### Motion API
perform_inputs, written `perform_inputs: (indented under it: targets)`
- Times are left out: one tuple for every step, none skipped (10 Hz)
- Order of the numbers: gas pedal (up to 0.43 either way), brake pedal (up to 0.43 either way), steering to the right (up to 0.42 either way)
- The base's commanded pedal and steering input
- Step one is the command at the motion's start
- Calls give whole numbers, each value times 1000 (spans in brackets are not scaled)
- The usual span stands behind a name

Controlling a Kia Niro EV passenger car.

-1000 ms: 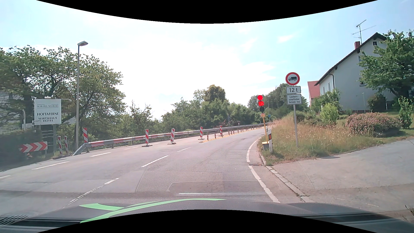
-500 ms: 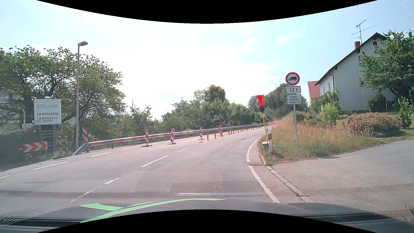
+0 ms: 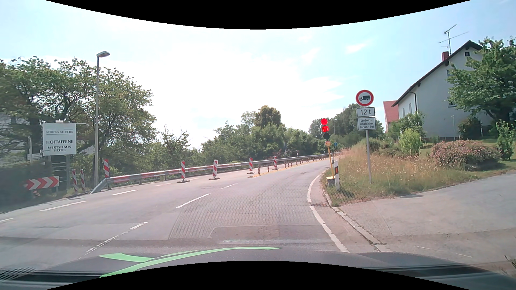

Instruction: Follow the waypoints while adhering to traffic rules and regulations

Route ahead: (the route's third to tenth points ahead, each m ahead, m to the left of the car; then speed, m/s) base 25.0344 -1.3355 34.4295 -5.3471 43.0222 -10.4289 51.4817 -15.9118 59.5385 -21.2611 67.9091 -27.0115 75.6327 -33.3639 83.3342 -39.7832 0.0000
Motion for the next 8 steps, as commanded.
perform_inputs:
  targets:
    - [0, 360, 72]
    - [0, 360, 72]
    - [0, 360, 72]
    - [0, 360, 72]
    - [0, 366, 72]
    - [0, 360, 71]
    - [0, 360, 72]
    - [0, 360, 72]
